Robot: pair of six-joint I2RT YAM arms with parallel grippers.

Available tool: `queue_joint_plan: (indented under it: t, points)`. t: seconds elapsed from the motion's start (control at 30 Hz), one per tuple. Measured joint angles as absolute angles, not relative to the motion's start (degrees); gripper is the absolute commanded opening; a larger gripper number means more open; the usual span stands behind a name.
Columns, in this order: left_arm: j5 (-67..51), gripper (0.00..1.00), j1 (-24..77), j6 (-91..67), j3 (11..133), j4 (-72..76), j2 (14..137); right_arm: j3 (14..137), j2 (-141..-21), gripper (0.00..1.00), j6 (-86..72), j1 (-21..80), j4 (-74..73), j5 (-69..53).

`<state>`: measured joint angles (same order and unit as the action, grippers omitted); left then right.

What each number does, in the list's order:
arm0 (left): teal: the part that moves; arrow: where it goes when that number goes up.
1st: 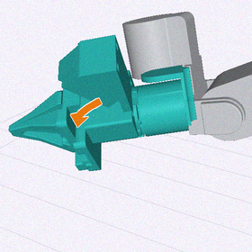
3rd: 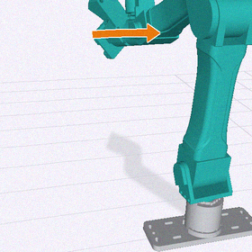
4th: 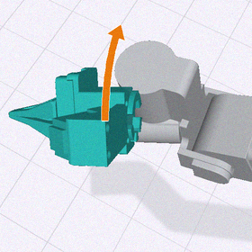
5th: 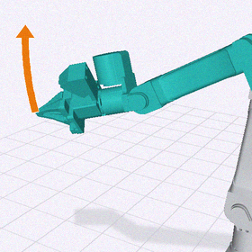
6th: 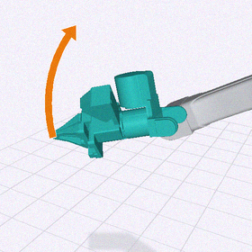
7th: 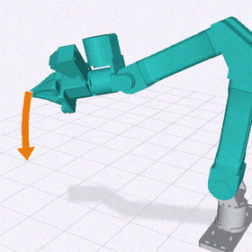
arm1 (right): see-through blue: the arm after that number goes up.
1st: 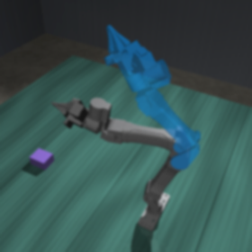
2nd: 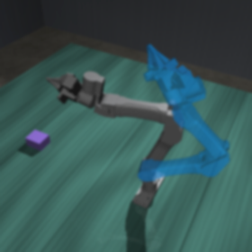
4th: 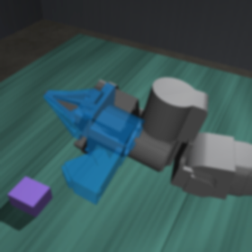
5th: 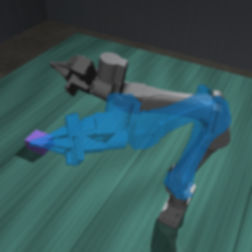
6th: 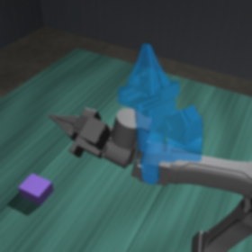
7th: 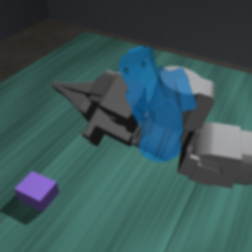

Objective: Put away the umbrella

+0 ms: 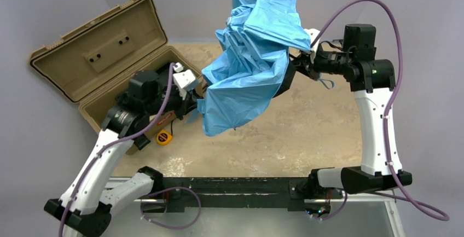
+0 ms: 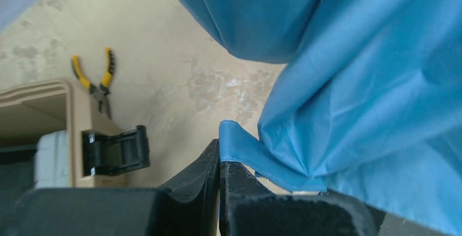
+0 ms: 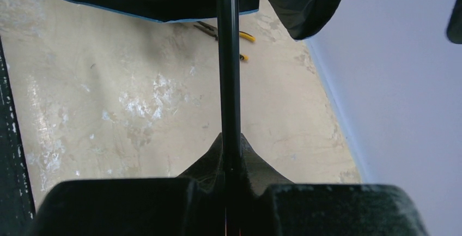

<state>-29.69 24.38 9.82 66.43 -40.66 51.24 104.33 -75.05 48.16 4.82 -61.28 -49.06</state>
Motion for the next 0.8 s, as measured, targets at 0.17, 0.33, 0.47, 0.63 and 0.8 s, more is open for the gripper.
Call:
queue_joint_plan:
  t: [0.17,0.33,0.47,0.63,0.8]
  points:
    - [-33.3,0.00,24.4,8.3,66.1,-39.8,59.0,106.1,-76.4,0.00,52.1,4.8,-65.8,-49.5]
    - [-33.2,0.00,24.4,6.5,64.3,-39.0,62.3,106.8,-75.7,0.00,55.0,4.8,-67.4,-49.1]
    - [-34.0,0.00,24.4,4.4,63.7,-36.4,62.3,106.8,-75.1,0.00,55.5,4.8,-67.7,-48.9]
    - [-37.0,0.00,24.4,-0.1,61.5,-30.2,63.7,106.9,-75.2,0.00,55.6,4.8,-67.7,-47.3]
    - [-40.2,0.00,24.4,-6.9,62.1,-23.2,71.9,110.2,-77.4,0.00,57.0,4.8,-68.2,-43.6]
